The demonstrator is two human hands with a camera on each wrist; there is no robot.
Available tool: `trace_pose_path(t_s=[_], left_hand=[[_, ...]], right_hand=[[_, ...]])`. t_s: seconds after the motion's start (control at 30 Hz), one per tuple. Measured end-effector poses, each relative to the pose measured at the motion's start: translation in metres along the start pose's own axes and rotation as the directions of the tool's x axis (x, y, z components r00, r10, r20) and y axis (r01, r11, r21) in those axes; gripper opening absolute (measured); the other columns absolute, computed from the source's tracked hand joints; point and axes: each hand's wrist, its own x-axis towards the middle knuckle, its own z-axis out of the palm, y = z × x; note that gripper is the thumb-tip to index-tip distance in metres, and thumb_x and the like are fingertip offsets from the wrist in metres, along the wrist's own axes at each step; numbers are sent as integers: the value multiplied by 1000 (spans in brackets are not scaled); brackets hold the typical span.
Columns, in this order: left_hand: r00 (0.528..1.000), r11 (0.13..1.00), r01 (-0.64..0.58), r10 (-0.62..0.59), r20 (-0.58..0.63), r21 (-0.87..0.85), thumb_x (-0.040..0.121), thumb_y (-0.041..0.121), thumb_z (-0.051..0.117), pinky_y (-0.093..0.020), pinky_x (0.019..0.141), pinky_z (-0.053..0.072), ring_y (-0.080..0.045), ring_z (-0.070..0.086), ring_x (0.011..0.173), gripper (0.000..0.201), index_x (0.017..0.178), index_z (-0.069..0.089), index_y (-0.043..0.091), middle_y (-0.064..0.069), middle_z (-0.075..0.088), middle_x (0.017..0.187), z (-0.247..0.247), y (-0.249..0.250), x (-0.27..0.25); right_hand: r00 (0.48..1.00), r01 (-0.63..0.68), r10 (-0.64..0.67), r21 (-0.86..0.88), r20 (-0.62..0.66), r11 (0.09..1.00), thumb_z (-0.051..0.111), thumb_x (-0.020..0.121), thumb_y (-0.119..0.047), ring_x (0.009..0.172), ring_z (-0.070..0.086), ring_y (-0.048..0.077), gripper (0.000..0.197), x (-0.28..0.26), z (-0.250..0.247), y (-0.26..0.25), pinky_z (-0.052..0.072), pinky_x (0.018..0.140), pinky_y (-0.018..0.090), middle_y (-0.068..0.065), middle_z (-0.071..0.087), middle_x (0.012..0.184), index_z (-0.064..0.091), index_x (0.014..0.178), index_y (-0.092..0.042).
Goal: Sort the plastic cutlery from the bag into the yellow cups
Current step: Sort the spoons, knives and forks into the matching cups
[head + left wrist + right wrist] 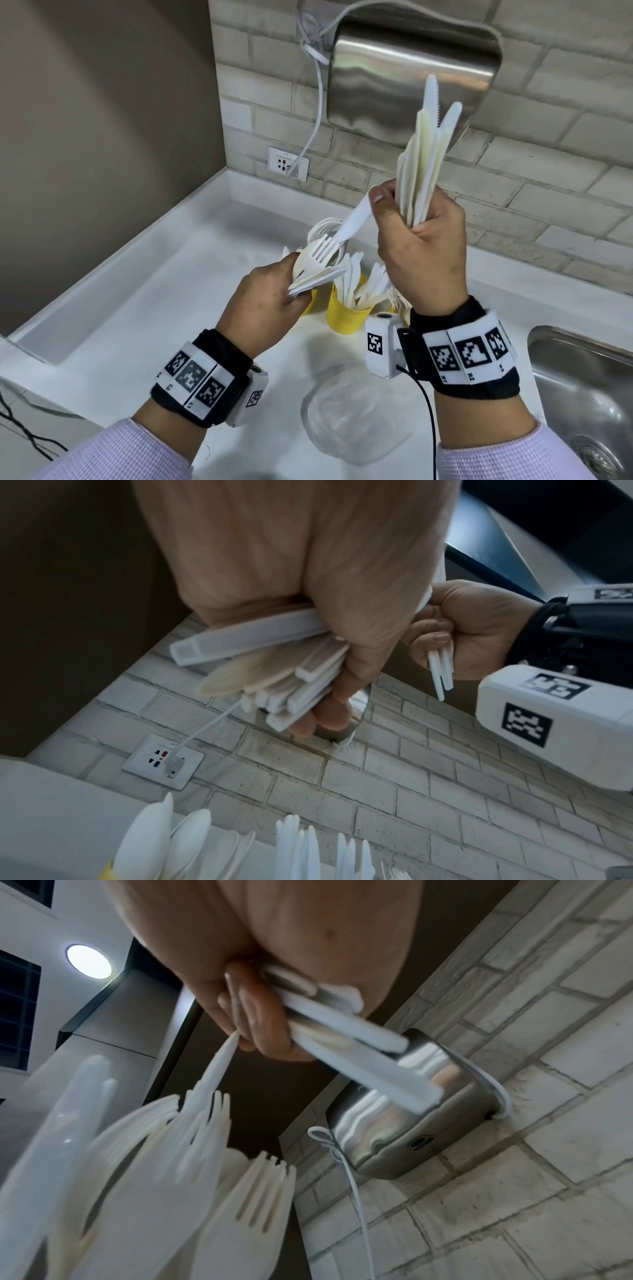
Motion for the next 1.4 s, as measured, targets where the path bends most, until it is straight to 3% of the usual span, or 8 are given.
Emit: trace_pose_path(t_s=[0.3,0.4,0.5,0.7,0.87,1.03,1.13,1.4], left_hand=[[1000,1000,7,-6,23,-23,82,35,47,-43,69,54,-31,64,80,30,108,62,28,2,72,89,-3,8,0],[999,999,9,-7,34,-48,80,38,45,-43,70,55,-30,64,80,33,107,61,29,3,72,90,-3,6,-1],[997,988,34,-22,78,-152,87,30,53,-41,73,57,-25,68,78,21,105,63,29,4,73,91,-4,4,-3],[986,899,63,10,163,-433,97,-4,60,-12,66,49,-16,71,74,23,102,72,15,1,75,91,-10,14,-7],[982,780,104,18,188,-617,100,0,59,-27,66,53,-19,69,76,18,105,73,9,4,75,93,-14,21,-8],[983,725,48,86,160,-687,101,3,61,-44,72,54,-25,68,80,14,106,72,10,-3,76,98,-17,22,-8],[984,720,13,114,138,-694,100,3,61,-33,70,53,-24,69,80,14,103,73,10,-1,76,97,-17,21,-8],[981,607,90,81,174,-790,102,5,58,-39,71,53,-27,63,77,19,118,67,11,-7,75,99,-13,16,-5]], right_hand=[[995,-5,9,-43,97,999,78,91,-16,51,55,5,33,-13,6,4,45,55,19,-4,58,54,58,66,-23],[997,-68,67,29,42,997,75,93,-24,48,51,13,35,-12,8,6,43,54,26,-12,52,50,56,64,-24],[992,-116,124,216,-24,969,71,96,-31,44,37,19,39,-8,6,7,36,49,33,4,39,53,51,70,-10],[953,-85,263,706,-148,703,56,105,-19,38,30,9,22,8,-13,-3,28,39,18,-3,36,58,47,87,-12],[898,-120,439,946,-26,300,52,107,-27,47,43,9,28,17,-31,19,40,41,20,-1,49,72,58,82,-15],[844,-139,530,989,87,59,51,106,-31,72,71,21,34,12,-31,32,63,69,35,8,71,84,66,92,-4],[836,-145,540,988,96,47,49,107,-31,71,74,20,43,6,-26,34,64,70,35,7,73,80,71,86,-1],[805,-169,589,978,67,120,49,103,-50,40,42,6,46,5,-25,46,46,45,20,-8,41,53,48,70,-17]])
